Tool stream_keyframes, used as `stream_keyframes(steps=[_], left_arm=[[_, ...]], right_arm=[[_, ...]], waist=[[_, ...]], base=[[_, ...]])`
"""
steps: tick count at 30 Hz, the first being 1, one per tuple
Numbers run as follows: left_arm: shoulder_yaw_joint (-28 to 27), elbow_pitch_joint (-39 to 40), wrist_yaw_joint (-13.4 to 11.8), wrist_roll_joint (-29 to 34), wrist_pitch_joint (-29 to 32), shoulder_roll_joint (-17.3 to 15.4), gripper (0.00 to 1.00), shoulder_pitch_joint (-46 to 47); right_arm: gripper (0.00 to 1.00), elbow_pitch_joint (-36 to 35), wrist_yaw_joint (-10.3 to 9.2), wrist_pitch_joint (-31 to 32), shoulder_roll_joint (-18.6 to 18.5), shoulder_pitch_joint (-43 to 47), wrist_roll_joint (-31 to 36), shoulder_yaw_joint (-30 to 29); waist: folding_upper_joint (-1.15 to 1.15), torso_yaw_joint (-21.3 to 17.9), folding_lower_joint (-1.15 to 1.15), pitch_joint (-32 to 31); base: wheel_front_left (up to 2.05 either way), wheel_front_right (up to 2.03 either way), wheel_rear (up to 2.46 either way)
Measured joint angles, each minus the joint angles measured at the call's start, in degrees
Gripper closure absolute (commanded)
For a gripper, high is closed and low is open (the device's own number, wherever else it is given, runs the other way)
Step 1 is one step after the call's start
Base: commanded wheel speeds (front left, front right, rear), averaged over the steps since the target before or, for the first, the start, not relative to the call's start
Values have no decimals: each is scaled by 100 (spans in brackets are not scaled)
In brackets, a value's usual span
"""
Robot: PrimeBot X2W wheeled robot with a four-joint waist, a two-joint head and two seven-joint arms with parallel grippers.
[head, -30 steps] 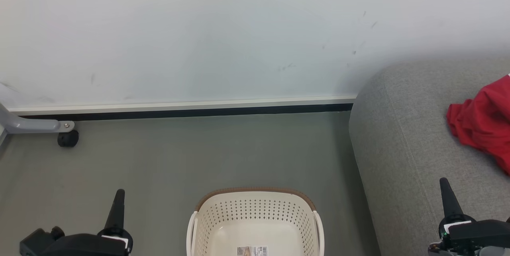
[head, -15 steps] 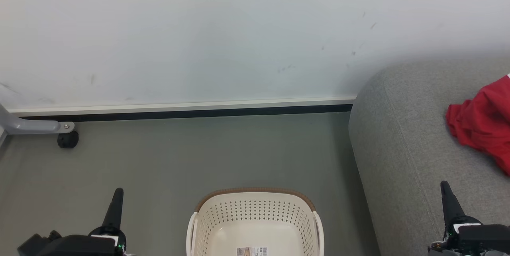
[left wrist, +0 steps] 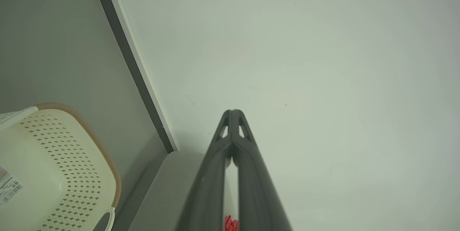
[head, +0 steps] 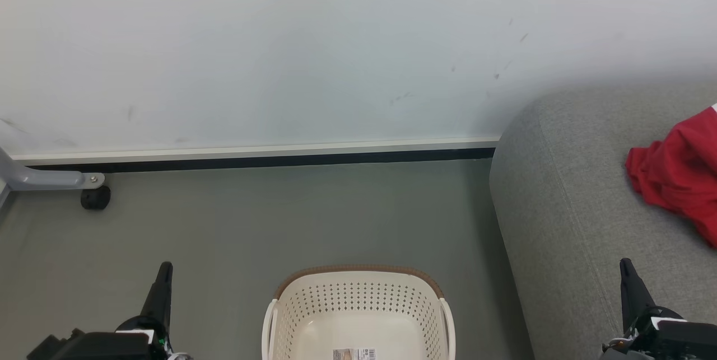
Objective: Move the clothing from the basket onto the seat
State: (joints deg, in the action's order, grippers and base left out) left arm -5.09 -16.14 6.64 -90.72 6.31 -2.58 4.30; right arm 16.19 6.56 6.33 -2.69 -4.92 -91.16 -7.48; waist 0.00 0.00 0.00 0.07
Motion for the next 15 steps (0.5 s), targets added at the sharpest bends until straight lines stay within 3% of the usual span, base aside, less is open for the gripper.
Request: stream_keyframes(steps=[15], left_arm=[[-11, -5, 1, -98, 18, 10, 100, 8]], right_arm=[[100, 19, 1, 14, 18, -20, -27, -16]], waist=[[0, 0, 0, 0]], base=[[0, 0, 0]])
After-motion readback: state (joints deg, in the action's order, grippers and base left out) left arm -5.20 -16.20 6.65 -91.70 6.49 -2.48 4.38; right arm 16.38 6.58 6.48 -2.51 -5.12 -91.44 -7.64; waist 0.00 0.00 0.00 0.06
